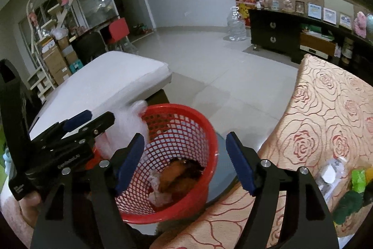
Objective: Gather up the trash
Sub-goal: 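Move both tools back toward the remaining trash on the table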
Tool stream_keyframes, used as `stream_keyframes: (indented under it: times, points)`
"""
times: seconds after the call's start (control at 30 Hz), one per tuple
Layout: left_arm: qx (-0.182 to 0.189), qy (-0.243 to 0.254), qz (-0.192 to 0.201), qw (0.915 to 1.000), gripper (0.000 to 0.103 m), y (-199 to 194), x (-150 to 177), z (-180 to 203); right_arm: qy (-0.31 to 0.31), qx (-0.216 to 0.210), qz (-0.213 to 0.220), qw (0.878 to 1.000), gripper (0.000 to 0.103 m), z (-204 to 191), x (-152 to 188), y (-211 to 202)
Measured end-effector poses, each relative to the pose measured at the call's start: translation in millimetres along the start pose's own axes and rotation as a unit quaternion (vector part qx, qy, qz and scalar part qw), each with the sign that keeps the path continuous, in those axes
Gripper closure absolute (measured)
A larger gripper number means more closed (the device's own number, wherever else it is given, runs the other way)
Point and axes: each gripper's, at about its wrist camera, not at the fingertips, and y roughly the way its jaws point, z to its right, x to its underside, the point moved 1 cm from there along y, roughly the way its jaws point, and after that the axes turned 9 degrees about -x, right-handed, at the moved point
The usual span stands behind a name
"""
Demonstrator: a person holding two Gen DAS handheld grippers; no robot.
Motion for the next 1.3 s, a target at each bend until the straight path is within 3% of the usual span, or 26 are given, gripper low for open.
stream_keyframes:
  times: [0.37,0.6,0.97,1.3]
  points:
    - [0.021,0.004,0.019,0.9996,0.028,-9,1,9,0.02,0.04,0.032,0.998,0.033,25,-5,-34]
    - [0.04,0.015,0.031,0.9986,0.028,-17,2,22,0.02,0.101,0.057,0.993,0.033,50,-3,-72]
    - [0.086,0.051,0.044,0.9941,0.028,-31,7,71,0.054,0.227,0.085,0.969,0.029,108,27,-154]
    - [0.121,0.097,0.038,0.9872,0.028,-38,21,124,0.144,0.279,0.099,0.944,0.029,157,83,-216]
